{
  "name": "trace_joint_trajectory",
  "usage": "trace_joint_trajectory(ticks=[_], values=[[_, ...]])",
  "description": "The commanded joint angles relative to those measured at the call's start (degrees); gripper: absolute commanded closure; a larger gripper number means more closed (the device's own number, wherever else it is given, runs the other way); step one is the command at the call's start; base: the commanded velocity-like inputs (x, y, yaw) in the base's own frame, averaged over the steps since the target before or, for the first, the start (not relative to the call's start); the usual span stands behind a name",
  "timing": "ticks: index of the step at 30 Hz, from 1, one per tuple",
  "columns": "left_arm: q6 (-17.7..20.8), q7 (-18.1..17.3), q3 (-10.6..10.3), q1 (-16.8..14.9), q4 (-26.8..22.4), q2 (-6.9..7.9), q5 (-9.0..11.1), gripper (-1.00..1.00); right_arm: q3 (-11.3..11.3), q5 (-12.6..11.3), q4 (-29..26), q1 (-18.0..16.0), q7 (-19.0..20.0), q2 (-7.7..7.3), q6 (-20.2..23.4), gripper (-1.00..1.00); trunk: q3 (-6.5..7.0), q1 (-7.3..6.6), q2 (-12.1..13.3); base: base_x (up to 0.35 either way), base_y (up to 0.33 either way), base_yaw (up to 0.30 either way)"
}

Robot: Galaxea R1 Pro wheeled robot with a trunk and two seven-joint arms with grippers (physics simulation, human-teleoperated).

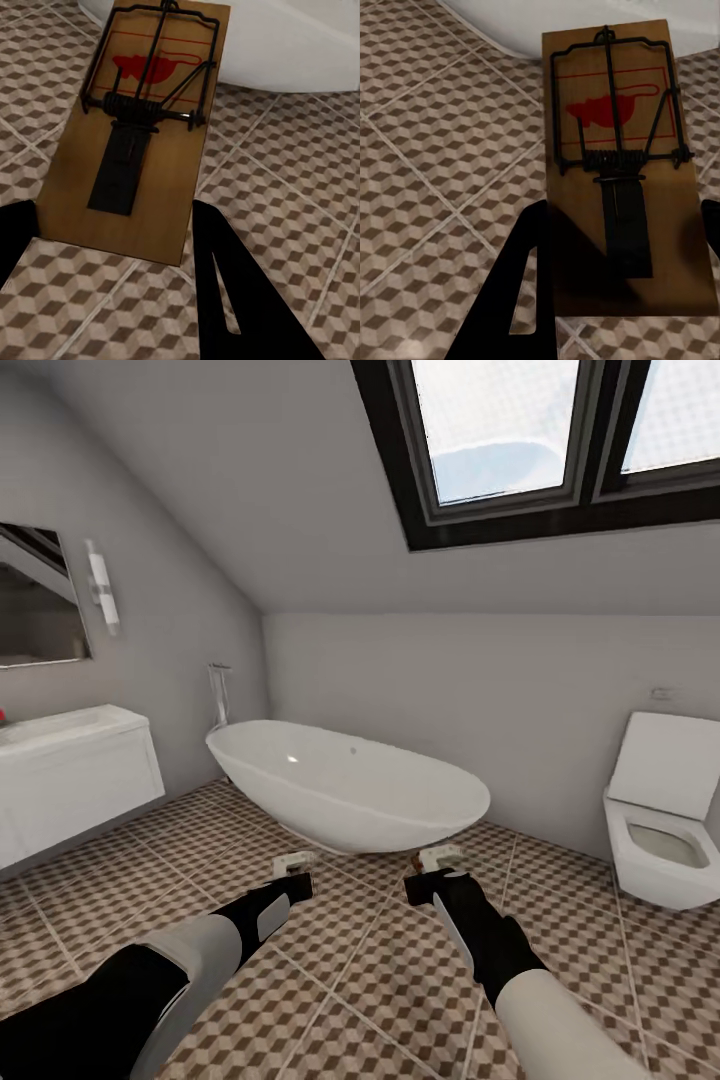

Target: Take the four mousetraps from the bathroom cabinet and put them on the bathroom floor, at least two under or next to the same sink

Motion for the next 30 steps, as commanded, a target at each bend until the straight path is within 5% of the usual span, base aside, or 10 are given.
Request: trace_joint_trajectory(ticks=[1,14,30], values=[[0.1,0.1,-0.5,0.0,0.0,-0.02,0.2,1.0,0.1,0.2,-0.1,0.0,-0.1,-0.02,0.4,1.0,-0.07,0.0,0.0,0.0,0.0,0.3],[0.2,0.1,-0.5,0.0,0.1,-0.21,0.1,1.0,0.1,0.2,-0.1,0.0,-0.1,-0.14,0.4,1.0,-0.07,0.0,0.0,0.011,0.0,0.279],[0.4,0.2,-0.4,0.0,-0.2,-0.04,0.2,1.0,0.1,0.3,-0.1,0.0,-0.1,-0.17,0.3,1.0,-0.07,0.0,0.0,0.291,0.0,0.022]])
